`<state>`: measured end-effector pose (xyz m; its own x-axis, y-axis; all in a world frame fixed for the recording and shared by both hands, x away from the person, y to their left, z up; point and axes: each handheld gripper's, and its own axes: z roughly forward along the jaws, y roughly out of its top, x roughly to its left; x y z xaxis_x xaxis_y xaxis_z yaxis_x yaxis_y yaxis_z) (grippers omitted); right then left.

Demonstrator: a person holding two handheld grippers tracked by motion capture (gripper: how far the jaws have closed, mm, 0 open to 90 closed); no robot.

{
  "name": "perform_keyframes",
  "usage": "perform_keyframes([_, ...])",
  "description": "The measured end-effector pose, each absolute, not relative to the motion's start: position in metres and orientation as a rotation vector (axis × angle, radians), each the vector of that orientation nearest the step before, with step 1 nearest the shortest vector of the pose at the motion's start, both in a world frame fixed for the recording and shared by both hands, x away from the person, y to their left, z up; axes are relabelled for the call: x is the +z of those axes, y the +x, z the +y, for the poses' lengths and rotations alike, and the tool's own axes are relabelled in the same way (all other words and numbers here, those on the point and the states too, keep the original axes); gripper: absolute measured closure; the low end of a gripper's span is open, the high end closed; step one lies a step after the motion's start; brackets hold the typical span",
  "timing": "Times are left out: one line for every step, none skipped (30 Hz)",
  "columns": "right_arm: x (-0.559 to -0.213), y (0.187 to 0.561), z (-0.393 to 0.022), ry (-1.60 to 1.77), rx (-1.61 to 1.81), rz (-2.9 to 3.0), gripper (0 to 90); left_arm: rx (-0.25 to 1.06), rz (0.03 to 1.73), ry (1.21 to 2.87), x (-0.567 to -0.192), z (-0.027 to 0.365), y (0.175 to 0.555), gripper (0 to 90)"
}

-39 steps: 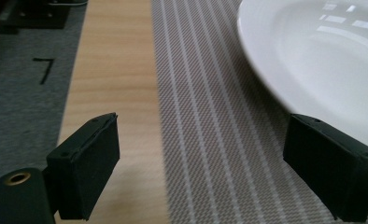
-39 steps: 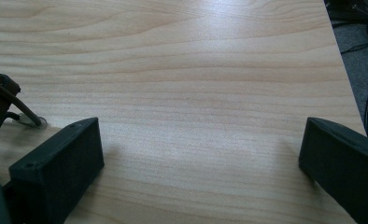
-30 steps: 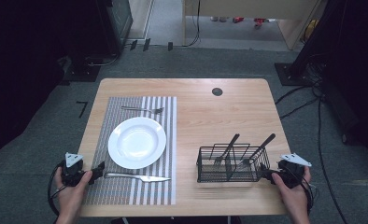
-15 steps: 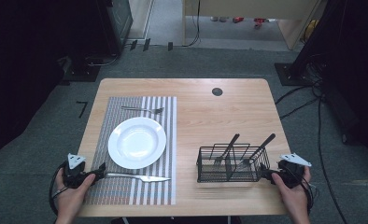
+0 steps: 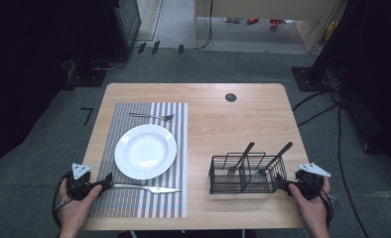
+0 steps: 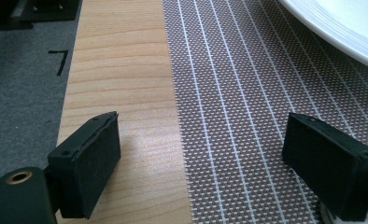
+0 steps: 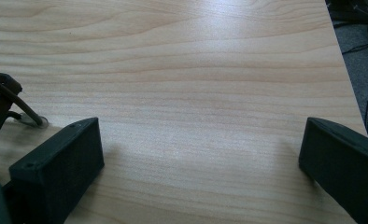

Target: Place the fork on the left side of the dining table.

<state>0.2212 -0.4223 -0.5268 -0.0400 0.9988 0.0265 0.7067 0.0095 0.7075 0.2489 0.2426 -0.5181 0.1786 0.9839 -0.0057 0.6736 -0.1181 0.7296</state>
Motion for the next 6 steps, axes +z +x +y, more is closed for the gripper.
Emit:
perform_keyframes([-0.527, 0.221, -0.422, 1.746, 0.773, 1.798, 0.0, 0.668, 1.557, 1.862, -0.518, 0.243, 0.249, 11.8])
perform_keyframes([-0.527, 0.221, -0.422, 1.746, 0.772, 1.798, 0.0, 0.666, 1.559, 1.866, -0.518, 0.243, 0.249, 11.9])
perform_keyframes([-0.527, 0.221, -0.422, 1.746, 0.772, 1.798, 0.0, 0.661, 1.571, 1.865, -0.517, 0.243, 0.249, 12.1])
perform_keyframes([-0.527, 0.221, -0.422, 1.746, 0.772, 1.798, 0.0, 0.654, 1.595, 1.864, -0.515, 0.243, 0.250, 12.1])
perform_keyframes([-0.527, 0.221, -0.422, 1.746, 0.773, 1.798, 0.0, 0.660, 1.615, 1.856, -0.513, 0.243, 0.251, 13.5])
perform_keyframes([-0.527, 0.221, -0.422, 1.746, 0.773, 1.798, 0.0, 0.667, 1.614, 1.843, -0.508, 0.244, 0.252, 14.1])
